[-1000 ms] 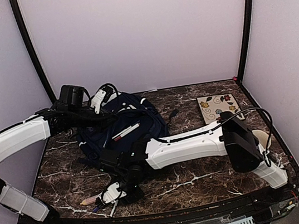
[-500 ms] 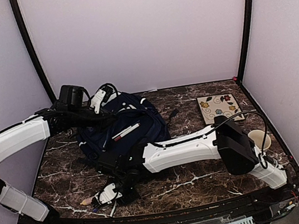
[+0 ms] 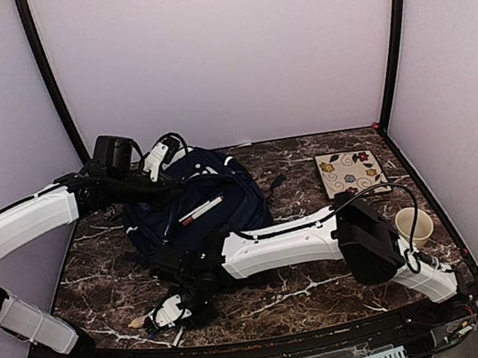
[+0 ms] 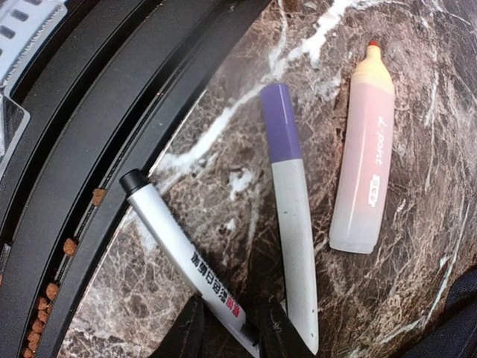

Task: Pack the student bag
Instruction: Move the pencil case to the center of the board, then pick up the pencil case from the center of the board.

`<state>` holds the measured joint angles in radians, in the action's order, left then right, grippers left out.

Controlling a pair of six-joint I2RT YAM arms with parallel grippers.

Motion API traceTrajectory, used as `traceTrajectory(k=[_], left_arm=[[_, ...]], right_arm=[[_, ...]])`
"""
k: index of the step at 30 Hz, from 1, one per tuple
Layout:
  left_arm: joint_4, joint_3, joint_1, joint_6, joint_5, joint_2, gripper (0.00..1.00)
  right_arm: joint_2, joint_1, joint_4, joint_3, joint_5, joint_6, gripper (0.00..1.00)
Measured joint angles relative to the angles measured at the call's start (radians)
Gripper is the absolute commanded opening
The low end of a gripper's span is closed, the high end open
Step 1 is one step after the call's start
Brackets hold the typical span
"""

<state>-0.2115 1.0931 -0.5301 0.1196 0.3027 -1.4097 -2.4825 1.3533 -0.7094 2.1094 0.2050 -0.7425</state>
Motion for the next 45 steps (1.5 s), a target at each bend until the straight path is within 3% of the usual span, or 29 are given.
traceTrajectory(k=[12, 22, 29, 36, 45], left_arm=[[0.0, 0.0, 0.0, 0.0, 0.0, 0.0, 0.0], [0.0, 0.0, 0.0, 0.001, -0.006, 0.0, 0.0], [-0.001, 0.0, 0.0, 0.006, -0.008, 0.0, 0.0], [-0.003, 0.0, 0.0, 0.006, -0.007, 0.0, 0.0], [-0.004, 0.0, 0.0, 0.006, -0.007, 0.0, 0.0]], right_arm=[[0.072, -0.019, -0.076, -0.105, 0.002, 0.074, 0.15], [0.344, -0.127, -0.137, -0.518, -0.035, 0.147, 0.13], [0.493, -0.193, -0.156, -0.736, -0.073, 0.181, 0.26], [0.49, -0.19, -0.179, -0.73, -0.097, 0.205, 0.25], [0.449, -0.175, -0.235, -0.668, -0.148, 0.24, 0.13]])
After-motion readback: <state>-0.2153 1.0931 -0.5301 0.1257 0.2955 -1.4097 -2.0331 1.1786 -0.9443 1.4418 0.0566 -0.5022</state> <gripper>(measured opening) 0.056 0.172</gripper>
